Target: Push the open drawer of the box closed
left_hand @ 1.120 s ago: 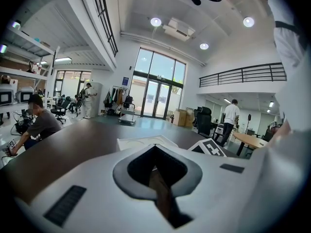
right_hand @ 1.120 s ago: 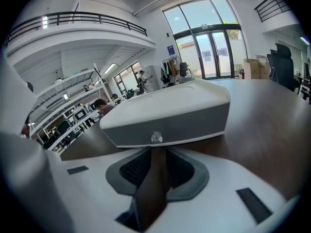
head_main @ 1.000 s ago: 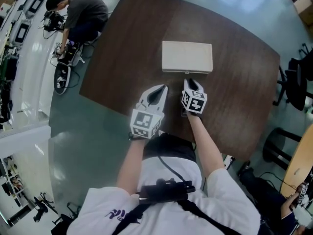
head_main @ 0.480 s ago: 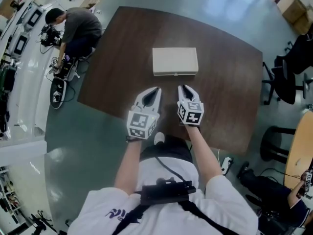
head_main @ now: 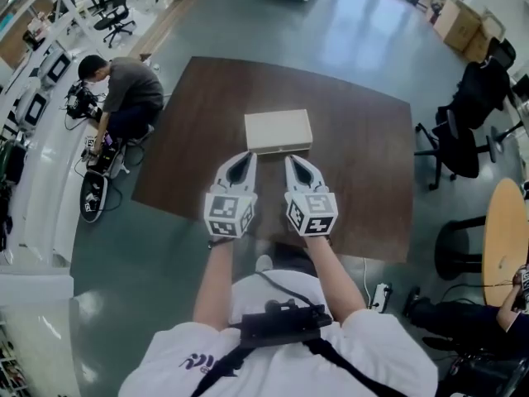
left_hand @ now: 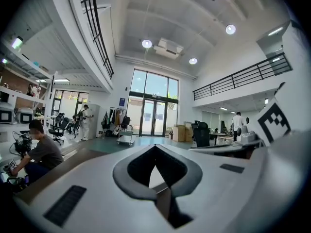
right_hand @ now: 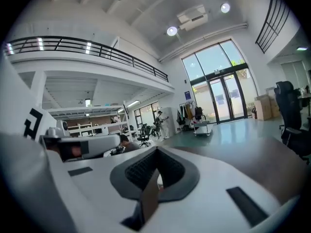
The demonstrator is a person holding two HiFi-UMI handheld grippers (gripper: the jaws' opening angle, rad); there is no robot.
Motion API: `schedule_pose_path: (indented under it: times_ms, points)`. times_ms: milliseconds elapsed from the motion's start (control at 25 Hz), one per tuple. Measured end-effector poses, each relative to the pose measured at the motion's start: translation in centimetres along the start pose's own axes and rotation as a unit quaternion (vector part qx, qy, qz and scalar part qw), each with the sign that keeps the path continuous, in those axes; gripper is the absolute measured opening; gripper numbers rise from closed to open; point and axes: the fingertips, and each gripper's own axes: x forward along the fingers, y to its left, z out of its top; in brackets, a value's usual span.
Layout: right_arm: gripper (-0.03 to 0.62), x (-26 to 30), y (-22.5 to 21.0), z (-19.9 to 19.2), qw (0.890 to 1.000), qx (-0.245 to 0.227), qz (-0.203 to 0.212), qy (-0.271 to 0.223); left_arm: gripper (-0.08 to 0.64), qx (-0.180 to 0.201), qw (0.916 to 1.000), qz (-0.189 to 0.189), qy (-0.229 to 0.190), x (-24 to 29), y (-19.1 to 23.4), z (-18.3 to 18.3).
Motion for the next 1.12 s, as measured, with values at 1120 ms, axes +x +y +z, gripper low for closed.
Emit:
schedule_pose_path:
  times_ms: [1120]
  points:
    - [0.005,-8.6,0.8,9.3,0.99,-0.106,-0.028,-0.083,0.009,0.007,0.9989,-0.004,-0.047,-2.6,-6.2,6.5]
